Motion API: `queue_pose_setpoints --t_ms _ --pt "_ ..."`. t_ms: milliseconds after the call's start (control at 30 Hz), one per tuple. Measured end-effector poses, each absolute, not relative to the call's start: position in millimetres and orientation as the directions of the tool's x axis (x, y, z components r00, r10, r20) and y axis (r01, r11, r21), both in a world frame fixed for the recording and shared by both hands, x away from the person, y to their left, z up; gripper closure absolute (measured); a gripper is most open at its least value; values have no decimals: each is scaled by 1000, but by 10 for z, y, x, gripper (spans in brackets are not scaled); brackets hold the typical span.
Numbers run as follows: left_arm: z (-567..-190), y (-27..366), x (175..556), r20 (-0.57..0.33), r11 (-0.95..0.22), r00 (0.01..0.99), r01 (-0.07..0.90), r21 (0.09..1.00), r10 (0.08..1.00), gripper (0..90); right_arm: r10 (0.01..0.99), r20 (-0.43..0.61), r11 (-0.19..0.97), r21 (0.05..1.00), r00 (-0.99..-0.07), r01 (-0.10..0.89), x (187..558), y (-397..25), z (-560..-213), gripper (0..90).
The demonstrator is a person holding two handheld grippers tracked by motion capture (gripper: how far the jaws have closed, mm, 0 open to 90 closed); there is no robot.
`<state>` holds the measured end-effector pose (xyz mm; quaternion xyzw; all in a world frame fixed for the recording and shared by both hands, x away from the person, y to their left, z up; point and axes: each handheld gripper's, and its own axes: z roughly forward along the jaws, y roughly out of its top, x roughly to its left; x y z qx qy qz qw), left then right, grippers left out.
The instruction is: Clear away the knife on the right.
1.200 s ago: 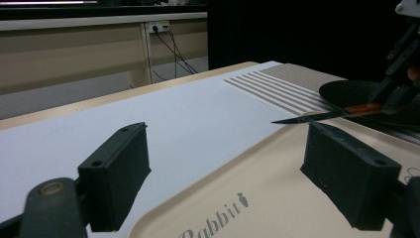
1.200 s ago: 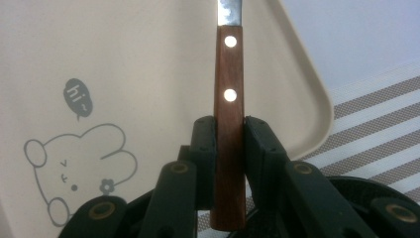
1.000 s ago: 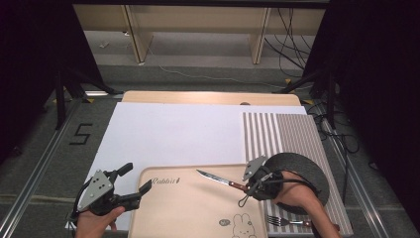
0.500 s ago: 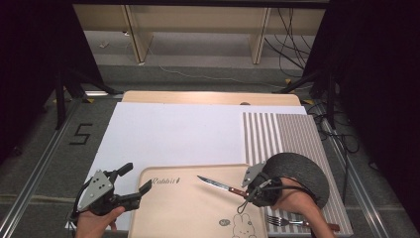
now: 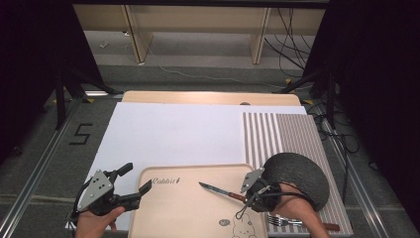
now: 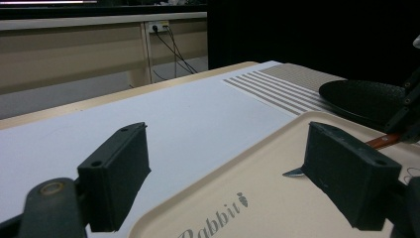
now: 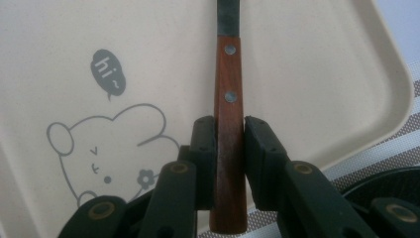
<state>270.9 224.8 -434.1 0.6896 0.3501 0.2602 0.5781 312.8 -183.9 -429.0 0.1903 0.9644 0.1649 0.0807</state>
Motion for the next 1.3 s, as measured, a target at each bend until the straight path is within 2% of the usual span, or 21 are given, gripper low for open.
queue_pose_setpoints --t_ms 267,767,900,1000,1167,1300 --pt "-4341 2246 2706 -46 -87 621 181 980 783 173 403 -93 875 330 -911 353 3078 -1812 -4359 762" --pt "-4340 2243 2703 -44 -88 621 180 980 782 173 397 -25 889 260 -917 378 3061 -1761 -4503 741" --pt "-4340 2240 2704 -42 -90 622 179 980 782 172 432 -16 862 299 -902 408 3076 -1754 -4479 517" --pt "-4340 2240 2704 -43 -90 621 180 980 782 173 427 -43 855 344 -903 388 3067 -1742 -4428 395" --pt "-4336 2241 2701 -41 -90 622 178 980 782 173 454 -43 817 419 -890 397 3059 -1690 -4383 276" --pt "-4338 2242 2703 -42 -89 622 178 980 782 173 449 -43 804 456 -892 383 3053 -1636 -4371 259"
